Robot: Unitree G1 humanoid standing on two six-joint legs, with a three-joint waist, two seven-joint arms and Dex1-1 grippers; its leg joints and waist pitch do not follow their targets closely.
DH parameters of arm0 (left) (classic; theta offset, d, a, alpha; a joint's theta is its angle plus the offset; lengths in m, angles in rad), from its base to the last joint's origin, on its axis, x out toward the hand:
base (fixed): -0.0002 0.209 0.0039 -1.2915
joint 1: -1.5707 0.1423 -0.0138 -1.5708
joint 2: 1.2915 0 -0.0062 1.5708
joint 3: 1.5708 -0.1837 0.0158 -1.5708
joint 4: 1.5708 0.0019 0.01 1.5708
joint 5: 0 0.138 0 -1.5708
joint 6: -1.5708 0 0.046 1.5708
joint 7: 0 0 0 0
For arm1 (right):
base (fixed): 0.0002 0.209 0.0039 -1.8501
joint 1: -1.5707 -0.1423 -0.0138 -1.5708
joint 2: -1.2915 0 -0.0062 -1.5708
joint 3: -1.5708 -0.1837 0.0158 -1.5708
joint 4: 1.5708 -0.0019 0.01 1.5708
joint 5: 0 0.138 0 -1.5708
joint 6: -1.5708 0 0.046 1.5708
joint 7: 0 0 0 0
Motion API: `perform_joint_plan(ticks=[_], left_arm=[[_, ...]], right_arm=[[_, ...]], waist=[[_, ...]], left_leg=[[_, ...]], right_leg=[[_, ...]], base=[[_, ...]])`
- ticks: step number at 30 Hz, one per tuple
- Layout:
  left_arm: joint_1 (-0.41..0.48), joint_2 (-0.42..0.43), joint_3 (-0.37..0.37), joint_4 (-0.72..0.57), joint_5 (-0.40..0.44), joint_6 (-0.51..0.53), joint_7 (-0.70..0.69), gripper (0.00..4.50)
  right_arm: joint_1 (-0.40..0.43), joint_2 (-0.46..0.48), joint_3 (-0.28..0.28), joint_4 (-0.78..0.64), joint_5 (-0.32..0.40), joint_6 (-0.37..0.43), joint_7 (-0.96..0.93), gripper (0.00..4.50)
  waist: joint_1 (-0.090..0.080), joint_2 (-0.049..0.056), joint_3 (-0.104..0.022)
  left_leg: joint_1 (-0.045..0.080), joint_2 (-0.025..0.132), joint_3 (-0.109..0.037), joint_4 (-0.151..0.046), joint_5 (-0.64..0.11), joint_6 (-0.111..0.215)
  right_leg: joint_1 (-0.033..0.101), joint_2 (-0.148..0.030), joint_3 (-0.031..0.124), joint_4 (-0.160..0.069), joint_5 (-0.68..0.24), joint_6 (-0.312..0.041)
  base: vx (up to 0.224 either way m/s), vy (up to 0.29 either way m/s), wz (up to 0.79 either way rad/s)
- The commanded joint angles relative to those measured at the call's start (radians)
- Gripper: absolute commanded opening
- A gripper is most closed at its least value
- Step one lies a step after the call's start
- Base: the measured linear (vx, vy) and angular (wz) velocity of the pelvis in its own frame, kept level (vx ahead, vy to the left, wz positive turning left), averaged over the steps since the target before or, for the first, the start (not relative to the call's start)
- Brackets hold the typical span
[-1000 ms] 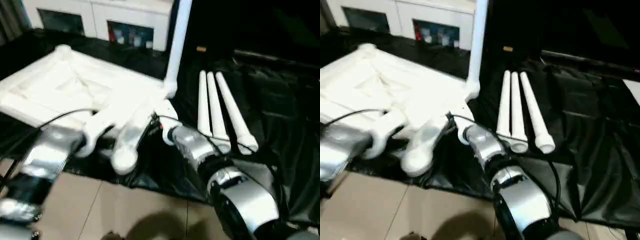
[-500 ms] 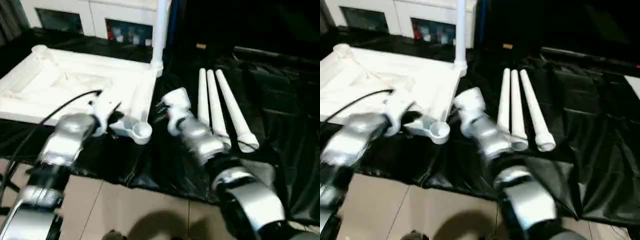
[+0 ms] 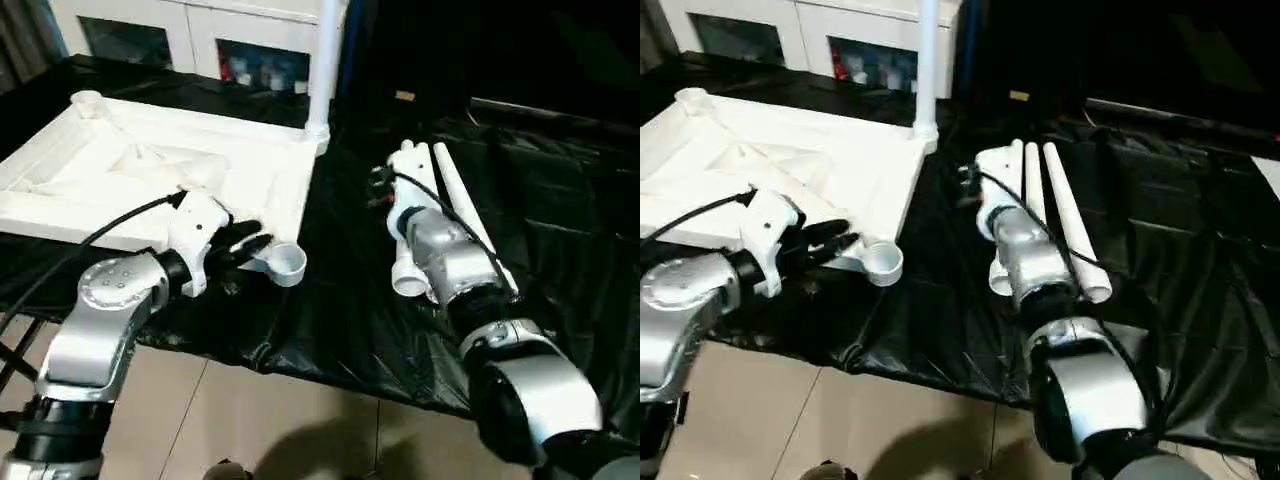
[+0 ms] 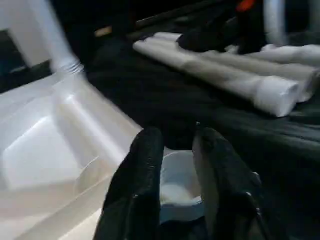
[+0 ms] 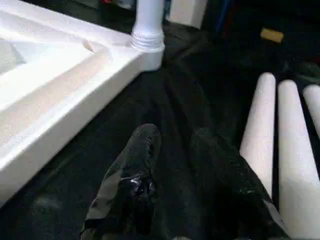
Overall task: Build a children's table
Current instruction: Rotate table base, then pick table leg
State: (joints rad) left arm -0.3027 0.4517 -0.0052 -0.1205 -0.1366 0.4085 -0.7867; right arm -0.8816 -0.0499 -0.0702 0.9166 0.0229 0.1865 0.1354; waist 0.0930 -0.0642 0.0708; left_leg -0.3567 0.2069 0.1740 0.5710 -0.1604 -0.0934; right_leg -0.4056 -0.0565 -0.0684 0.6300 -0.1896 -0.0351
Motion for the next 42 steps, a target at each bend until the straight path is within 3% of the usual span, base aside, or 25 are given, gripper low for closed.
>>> perform_joint_plan(ticks=[1, 2, 20, 21, 22, 31, 39, 40, 42], left_arm=[[0.014, 0.011, -0.018, -0.022, -0.011, 0.016, -0.009, 1.49], [0.015, 0.013, -0.020, -0.023, -0.011, 0.019, -0.008, 1.59], [0.025, 0.036, -0.048, -0.038, -0.020, 0.052, -0.023, 3.14], [0.020, 0.044, -0.056, -0.025, 0.003, 0.037, -0.009, 3.14], [0.018, 0.046, -0.058, -0.022, 0.004, 0.036, -0.006, 3.32], [0.006, 0.064, -0.068, -0.033, -0.014, 0.062, -0.022, 3.32], [0.000, 0.122, -0.096, -0.124, -0.102, 0.202, -0.122, 3.32], [-0.003, 0.127, -0.099, -0.126, -0.105, 0.209, -0.128, 3.37], [-0.016, 0.133, -0.103, -0.126, -0.101, 0.220, -0.131, 3.37]], right_arm=[[-0.017, -0.016, -0.022, 0.013, 0.008, 0.037, -0.034, 1.64], [-0.019, -0.018, -0.024, 0.016, 0.011, 0.043, -0.040, 1.71], [-0.029, -0.043, -0.032, 0.071, -0.004, 0.086, -0.123, 3.23], [-0.046, -0.049, -0.024, 0.101, -0.022, 0.134, -0.156, 3.23], [-0.049, -0.048, -0.027, 0.108, -0.019, 0.141, -0.154, 3.23], [-0.080, -0.044, -0.049, 0.176, 0.015, 0.228, -0.128, 3.23], [-0.122, -0.053, -0.090, 0.244, 0.056, 0.322, -0.134, 3.23], [-0.124, -0.054, -0.092, 0.249, 0.057, 0.324, -0.130, 2.96], [-0.130, -0.056, -0.107, 0.262, 0.069, 0.334, -0.129, 2.89]], waist=[[0.001, 0.020, -0.074], [0.000, 0.027, -0.075], [0.000, 0.031, -0.077], [-0.002, 0.031, -0.077], [-0.001, 0.033, -0.077], [0.000, 0.036, -0.078], [-0.001, 0.033, -0.076], [-0.001, 0.034, -0.076], [-0.001, 0.032, -0.075]], left_leg=[[0.008, 0.018, -0.003, -0.058, -0.221, -0.034], [0.008, 0.017, -0.003, -0.057, -0.216, -0.038], [0.009, 0.014, -0.003, -0.053, -0.216, -0.049], [0.010, 0.014, -0.003, -0.053, -0.221, -0.052], [0.010, 0.014, -0.004, -0.054, -0.221, -0.054], [0.010, 0.015, -0.004, -0.051, -0.225, -0.056], [0.010, 0.014, -0.003, -0.051, -0.240, -0.066], [0.010, 0.014, -0.003, -0.050, -0.242, -0.065], [0.009, 0.013, -0.003, -0.050, -0.243, -0.065]], right_leg=[[0.048, -0.070, 0.053, -0.068, -0.163, -0.131], [0.048, -0.069, 0.053, -0.067, -0.143, -0.134], [0.052, -0.067, 0.052, -0.063, -0.108, -0.147], [0.051, -0.065, 0.051, -0.062, -0.114, -0.150], [0.052, -0.065, 0.051, -0.062, -0.115, -0.149], [0.053, -0.067, 0.051, -0.060, -0.094, -0.161], [0.051, -0.067, 0.051, -0.057, -0.113, -0.167], [0.050, -0.067, 0.051, -0.058, -0.121, -0.162], [0.050, -0.066, 0.051, -0.059, -0.133, -0.157]], base=[[0.000, 0.000, 0.00], [0.000, 0.000, 0.00], [0.000, 0.000, 0.00], [0.000, 0.000, 0.00], [0.000, 0.000, 0.00], [0.000, 0.000, 0.00], [0.000, 0.000, 0.00], [0.000, 0.000, 0.00], [0.000, 0.000, 0.00]])
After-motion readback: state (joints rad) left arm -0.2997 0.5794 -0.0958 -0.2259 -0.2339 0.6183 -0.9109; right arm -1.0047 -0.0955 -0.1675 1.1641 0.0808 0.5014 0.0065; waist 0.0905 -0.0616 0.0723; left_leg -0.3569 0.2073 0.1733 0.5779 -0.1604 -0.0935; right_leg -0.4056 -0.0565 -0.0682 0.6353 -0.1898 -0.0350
